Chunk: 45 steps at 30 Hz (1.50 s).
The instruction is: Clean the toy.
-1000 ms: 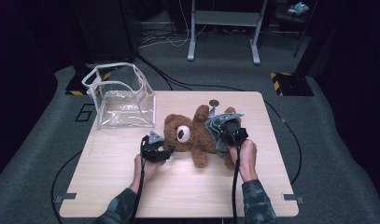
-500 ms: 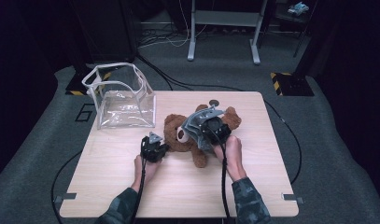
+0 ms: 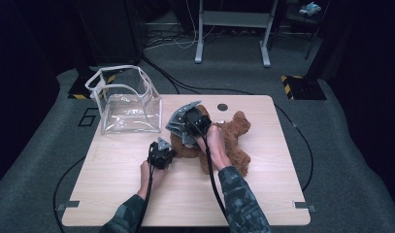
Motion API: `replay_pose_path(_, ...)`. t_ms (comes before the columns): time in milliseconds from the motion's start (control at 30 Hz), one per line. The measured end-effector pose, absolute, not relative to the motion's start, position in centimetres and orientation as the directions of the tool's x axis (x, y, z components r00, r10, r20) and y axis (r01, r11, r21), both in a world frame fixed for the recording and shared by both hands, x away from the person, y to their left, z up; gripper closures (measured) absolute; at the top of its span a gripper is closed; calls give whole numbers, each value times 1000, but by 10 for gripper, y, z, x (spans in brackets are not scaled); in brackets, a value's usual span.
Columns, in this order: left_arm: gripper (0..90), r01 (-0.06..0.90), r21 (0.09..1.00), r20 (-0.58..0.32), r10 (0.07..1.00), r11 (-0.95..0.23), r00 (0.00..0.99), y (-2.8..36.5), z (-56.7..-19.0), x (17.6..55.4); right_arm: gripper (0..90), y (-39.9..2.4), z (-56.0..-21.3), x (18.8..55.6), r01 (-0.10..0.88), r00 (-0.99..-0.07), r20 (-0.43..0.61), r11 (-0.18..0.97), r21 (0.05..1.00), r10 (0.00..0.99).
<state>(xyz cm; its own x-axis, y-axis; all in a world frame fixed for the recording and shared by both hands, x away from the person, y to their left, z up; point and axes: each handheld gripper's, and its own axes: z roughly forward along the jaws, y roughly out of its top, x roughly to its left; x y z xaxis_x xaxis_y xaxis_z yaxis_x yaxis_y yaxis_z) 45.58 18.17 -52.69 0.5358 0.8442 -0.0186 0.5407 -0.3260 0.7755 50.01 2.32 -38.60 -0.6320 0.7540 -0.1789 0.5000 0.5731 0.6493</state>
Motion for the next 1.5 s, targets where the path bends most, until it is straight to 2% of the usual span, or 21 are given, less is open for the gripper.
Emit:
replay_pose_path(200,899,541,777,-21,845,-322,534,181,-527,456,811,19,-399,509,525,-606,-196,573,630,771)
replay_pose_path(267,899,539,778,-19,846,-323,534,182,-527,456,812,16,-400,508,521,-589,-247,595,612,770)
replay_pose_path(467,898,541,778,-21,846,-321,532,182,-527,456,812,-9,-402,508,556,-519,-315,594,582,795)
replay_pose_path(933,897,537,778,-15,846,-325,533,182,-527,456,810,-60,-392,503,608,-386,-338,512,606,858)
replay_pose_path(1000,898,538,778,-15,846,-325,533,182,-527,456,810,-64,-390,503,604,-386,-336,510,612,859)
replay_pose_path(1167,897,537,776,-12,843,-331,537,182,-527,456,809,-64,-382,495,578,-401,-247,453,679,882)
replay_pose_path(1367,897,541,776,-22,844,-324,537,182,-527,455,806,-26,-381,490,526,-527,-172,478,704,833)
replay_pose_path(1500,897,538,780,-22,846,-319,533,181,-527,455,806,-2,-395,502,521,-570,-187,527,671,800)
